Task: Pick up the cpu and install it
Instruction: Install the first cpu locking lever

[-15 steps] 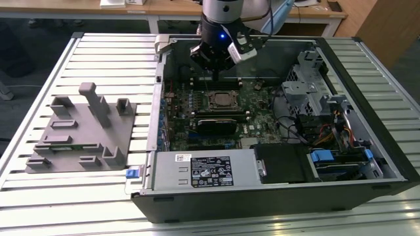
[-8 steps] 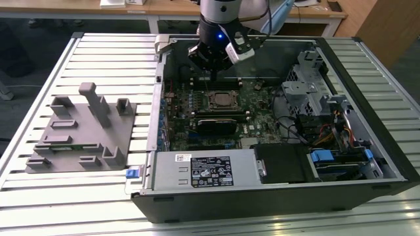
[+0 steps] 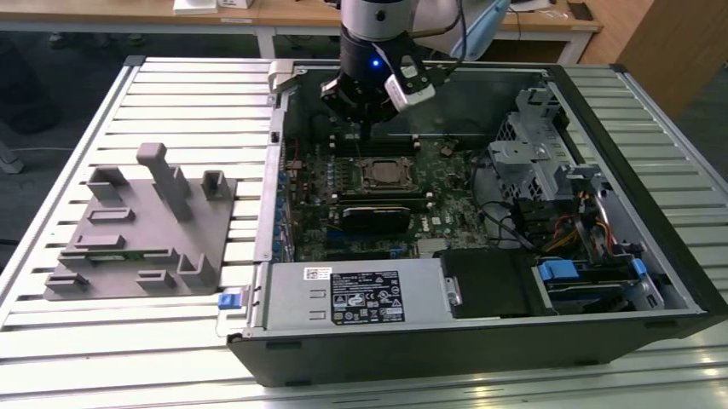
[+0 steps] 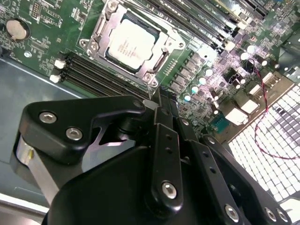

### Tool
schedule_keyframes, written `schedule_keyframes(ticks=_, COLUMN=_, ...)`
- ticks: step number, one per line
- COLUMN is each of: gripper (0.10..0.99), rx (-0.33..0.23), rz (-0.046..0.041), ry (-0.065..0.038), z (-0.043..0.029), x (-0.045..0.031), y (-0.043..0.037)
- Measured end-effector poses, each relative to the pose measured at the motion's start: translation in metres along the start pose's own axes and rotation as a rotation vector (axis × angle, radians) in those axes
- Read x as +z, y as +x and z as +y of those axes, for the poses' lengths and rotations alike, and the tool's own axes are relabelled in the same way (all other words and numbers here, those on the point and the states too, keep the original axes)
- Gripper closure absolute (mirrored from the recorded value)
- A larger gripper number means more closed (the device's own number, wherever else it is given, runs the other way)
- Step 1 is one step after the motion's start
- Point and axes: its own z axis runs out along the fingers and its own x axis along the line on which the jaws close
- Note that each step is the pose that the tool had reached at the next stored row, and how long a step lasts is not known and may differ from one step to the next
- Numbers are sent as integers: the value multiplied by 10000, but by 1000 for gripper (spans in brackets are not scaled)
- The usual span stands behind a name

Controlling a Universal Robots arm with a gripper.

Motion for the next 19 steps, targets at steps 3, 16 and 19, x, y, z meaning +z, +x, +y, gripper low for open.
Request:
schedule_keyframes(ticks=3, gripper=980, rx=4, rz=-1, ry=-2, z=6, x=11, y=58)
schedule_keyframes(ticks=16, gripper=980, rx=3, rz=-1, ry=-6, z=13, x=44, y=186)
schedule_keyframes(ticks=19, gripper=980, rx=3, rz=-1, ry=-5, z=24, x=54, y=211)
